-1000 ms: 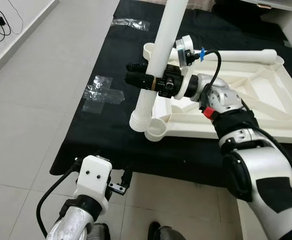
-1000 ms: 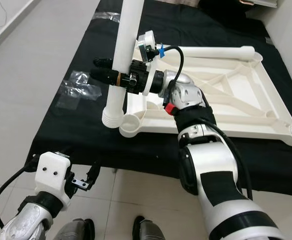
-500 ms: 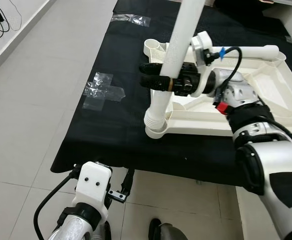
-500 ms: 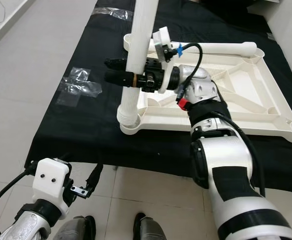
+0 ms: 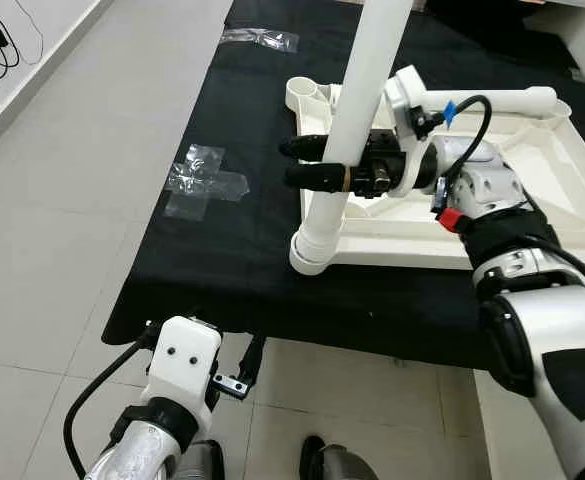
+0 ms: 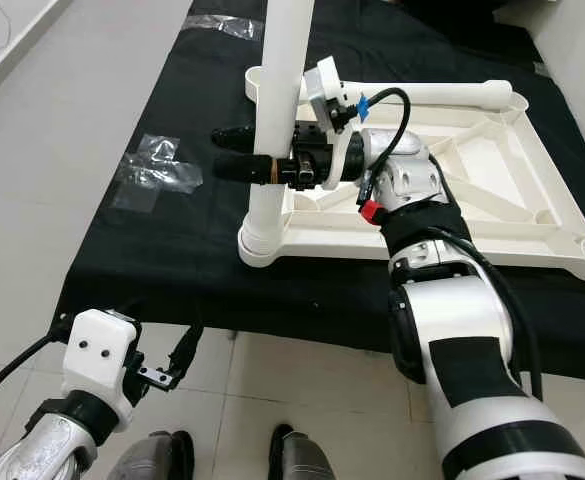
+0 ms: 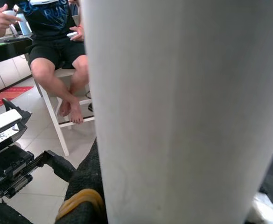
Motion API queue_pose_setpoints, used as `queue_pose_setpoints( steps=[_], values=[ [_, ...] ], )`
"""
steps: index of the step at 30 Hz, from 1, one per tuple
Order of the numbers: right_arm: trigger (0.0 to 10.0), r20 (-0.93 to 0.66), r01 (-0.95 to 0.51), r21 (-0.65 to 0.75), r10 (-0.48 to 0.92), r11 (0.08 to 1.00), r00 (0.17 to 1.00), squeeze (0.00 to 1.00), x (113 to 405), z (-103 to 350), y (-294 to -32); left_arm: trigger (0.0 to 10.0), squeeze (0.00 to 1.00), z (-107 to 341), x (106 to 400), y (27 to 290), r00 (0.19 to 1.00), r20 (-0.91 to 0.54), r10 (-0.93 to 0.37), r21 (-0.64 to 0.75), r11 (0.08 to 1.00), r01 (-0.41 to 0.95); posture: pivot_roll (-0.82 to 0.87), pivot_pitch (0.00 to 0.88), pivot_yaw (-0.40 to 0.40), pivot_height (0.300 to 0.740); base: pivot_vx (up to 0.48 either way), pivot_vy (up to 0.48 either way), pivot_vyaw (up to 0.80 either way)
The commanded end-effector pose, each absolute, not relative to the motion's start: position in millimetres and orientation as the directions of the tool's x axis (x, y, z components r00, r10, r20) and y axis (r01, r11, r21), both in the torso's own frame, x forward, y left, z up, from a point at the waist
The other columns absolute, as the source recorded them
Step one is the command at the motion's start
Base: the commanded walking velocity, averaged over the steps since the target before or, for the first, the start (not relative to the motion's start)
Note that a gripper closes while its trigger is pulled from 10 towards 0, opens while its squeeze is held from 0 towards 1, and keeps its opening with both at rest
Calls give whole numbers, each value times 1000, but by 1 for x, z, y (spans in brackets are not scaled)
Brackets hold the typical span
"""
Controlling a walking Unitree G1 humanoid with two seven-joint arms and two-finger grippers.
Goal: Building children table
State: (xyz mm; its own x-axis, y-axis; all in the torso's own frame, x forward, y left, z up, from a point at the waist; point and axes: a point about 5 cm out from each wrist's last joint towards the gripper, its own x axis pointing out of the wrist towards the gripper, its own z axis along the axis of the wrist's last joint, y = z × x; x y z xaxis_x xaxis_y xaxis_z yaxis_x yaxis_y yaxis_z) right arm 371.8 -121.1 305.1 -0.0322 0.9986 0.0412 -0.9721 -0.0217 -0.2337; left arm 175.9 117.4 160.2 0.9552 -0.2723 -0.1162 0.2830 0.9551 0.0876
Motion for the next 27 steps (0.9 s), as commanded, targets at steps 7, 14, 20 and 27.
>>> queue_pose_setpoints(
  steps=[7, 14, 20, 27],
  values=[
    [10000, 50, -962, -261, 994, -81, -97, 0, 368, 298, -113, 10000, 0, 156, 176, 120, 950, -152, -272, 88, 954, 287, 191, 251, -88, 740, 0, 0, 0],
    [10000, 20, -953, -288, 995, -89, -100, 0, 368, 297, -109, 10000, 0, 155, 175, 122, 950, -156, -269, 90, 954, 285, 192, 261, -87, 740, 0, 0, 0],
    [10000, 17, -946, -317, 996, -75, -85, 0, 369, 311, -115, 10000, 0, 155, 174, 122, 949, -160, -271, 90, 954, 287, 189, 262, -87, 740, 0, 0, 0],
    [10000, -8, -942, -324, 996, -84, -86, 0, 368, 311, -117, 10000, 0, 154, 174, 122, 949, -165, -270, 92, 953, 287, 187, 262, -87, 740, 0, 0, 0]
  ],
)
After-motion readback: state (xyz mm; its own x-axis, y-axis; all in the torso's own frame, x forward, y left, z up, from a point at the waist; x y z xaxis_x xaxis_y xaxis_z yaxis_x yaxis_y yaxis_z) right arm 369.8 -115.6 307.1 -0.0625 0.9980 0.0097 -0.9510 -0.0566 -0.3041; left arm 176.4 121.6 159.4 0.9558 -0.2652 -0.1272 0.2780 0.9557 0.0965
